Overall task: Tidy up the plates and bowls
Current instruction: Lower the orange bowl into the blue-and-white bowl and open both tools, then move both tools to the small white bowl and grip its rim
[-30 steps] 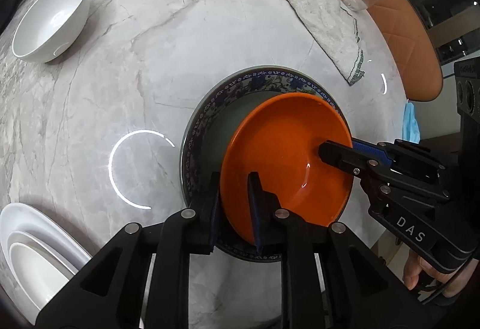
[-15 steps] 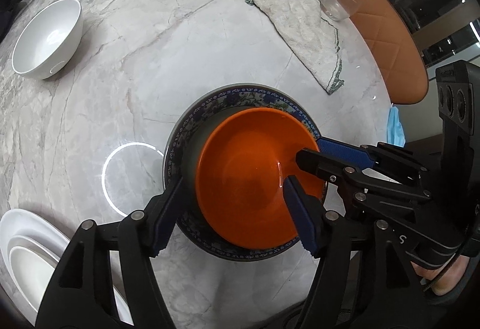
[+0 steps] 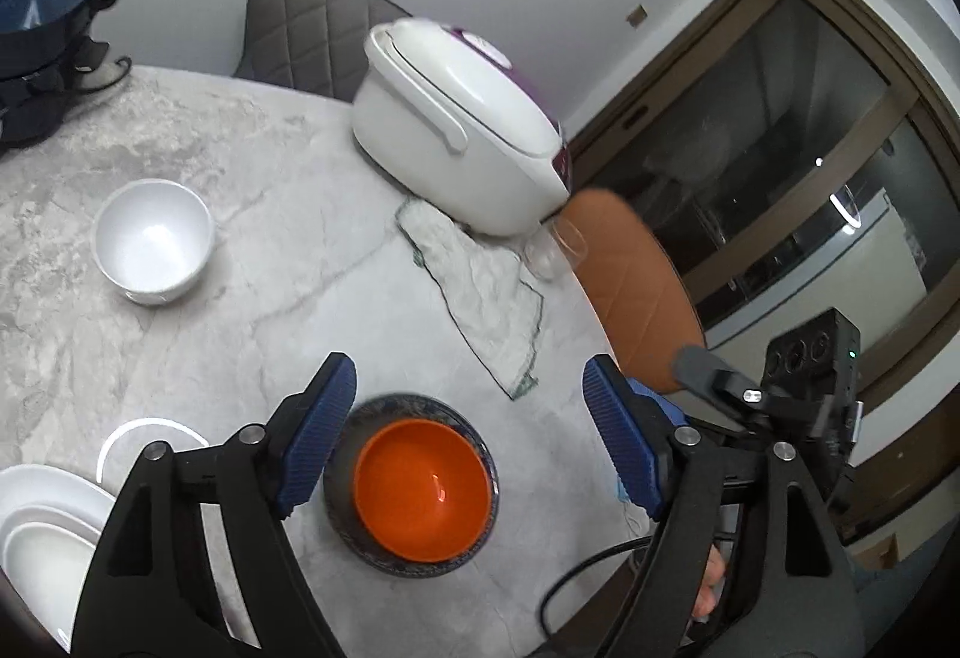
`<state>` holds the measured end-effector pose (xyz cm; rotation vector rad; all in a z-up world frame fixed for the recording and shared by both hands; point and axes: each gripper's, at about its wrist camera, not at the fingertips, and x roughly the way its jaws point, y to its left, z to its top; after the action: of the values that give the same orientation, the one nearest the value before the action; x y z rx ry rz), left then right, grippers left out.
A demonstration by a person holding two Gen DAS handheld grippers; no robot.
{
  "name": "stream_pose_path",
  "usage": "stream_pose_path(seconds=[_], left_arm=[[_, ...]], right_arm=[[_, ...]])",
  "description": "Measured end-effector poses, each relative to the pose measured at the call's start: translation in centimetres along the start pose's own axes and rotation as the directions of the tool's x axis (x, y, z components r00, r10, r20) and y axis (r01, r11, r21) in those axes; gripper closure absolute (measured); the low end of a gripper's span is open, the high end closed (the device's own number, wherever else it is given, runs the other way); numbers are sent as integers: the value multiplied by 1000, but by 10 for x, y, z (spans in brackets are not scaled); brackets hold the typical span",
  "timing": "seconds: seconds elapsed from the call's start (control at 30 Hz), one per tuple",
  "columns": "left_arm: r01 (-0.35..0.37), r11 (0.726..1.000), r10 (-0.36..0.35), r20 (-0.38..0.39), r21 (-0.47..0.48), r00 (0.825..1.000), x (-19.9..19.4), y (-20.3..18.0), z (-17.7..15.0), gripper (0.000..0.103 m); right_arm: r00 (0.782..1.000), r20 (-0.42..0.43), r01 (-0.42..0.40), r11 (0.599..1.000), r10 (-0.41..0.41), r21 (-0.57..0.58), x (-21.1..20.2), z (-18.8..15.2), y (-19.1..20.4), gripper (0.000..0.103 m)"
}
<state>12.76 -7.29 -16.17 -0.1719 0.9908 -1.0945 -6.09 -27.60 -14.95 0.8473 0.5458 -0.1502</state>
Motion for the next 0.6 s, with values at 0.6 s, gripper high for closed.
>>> stream_pose_path(seconds=[0.6], left_arm=[[-405, 913, 408, 86, -50, 909, -90, 126, 46, 25]], right_arm=[[946, -161, -268, 958, 282, 101, 77, 7, 91, 0]])
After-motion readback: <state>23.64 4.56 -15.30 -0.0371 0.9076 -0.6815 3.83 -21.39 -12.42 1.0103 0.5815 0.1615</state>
